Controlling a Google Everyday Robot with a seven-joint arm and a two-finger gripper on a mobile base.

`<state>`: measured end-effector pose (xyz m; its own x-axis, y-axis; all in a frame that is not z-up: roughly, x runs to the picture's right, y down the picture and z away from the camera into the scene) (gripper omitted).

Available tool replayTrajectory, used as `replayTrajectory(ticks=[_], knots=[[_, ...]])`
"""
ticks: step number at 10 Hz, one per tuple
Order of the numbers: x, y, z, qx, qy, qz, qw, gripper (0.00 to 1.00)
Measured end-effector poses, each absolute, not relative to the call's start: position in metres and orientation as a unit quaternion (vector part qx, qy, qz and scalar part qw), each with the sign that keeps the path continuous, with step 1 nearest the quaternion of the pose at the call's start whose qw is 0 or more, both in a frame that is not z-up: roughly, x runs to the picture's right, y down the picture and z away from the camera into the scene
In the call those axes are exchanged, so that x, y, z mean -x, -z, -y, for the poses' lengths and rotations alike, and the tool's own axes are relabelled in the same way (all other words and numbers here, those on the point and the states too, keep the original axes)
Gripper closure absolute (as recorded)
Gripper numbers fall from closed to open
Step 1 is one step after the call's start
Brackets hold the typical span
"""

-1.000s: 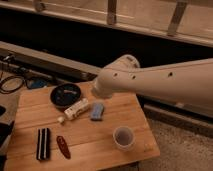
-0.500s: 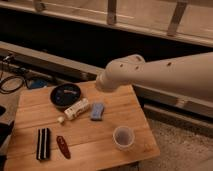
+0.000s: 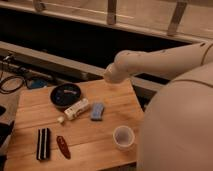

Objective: Move the arm in a circular motion

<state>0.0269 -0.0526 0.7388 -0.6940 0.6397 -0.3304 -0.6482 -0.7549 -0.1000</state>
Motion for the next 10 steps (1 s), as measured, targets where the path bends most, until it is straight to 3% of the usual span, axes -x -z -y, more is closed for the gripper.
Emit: replayTrajectory(ticks=[5, 10], knots=[[-0.133, -0.720, 0.012, 0.109, -0.954, -0.070, 0.271, 0.86], [-0.144, -0.706, 0.002, 0.146, -0.940, -0.058, 0.302, 0.86]])
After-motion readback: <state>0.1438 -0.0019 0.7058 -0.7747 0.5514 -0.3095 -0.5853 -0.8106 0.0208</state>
